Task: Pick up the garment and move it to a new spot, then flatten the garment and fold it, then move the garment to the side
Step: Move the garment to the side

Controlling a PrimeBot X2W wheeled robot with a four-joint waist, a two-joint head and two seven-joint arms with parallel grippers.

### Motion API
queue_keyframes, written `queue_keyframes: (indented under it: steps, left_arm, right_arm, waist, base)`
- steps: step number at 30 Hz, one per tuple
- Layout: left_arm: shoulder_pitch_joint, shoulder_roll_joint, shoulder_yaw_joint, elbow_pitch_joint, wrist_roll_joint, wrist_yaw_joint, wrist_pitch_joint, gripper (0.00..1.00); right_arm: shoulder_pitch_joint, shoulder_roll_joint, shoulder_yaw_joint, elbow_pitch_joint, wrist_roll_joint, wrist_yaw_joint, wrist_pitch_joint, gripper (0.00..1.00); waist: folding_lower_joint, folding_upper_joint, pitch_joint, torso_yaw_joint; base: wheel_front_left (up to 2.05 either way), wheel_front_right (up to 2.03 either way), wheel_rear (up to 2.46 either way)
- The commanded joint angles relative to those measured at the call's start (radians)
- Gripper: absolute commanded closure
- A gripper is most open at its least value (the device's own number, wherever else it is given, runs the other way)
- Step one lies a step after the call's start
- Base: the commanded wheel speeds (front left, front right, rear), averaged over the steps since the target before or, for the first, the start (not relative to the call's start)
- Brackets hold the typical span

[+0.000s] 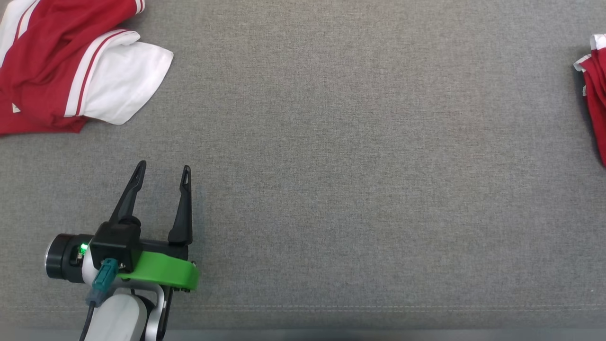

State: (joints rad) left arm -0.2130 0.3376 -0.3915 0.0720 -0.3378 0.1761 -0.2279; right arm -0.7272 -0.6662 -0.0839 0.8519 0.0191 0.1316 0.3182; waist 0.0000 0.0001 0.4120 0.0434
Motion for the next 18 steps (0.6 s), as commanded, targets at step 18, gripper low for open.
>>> queue_keyframes:
  steps: [18]
  left_arm:
    - [0.059,-0.024,0.011,0.001,-0.033,0.038,-0.009,0.00]
  right_arm:
    - [0.146,0.153,-0.061,-0.079,-0.003,-0.002,-0.272,0.00]
  waist:
    - [0.0000,-0.0001,-0.174,0.029]
  base:
    - [0.00,0.00,0.00]
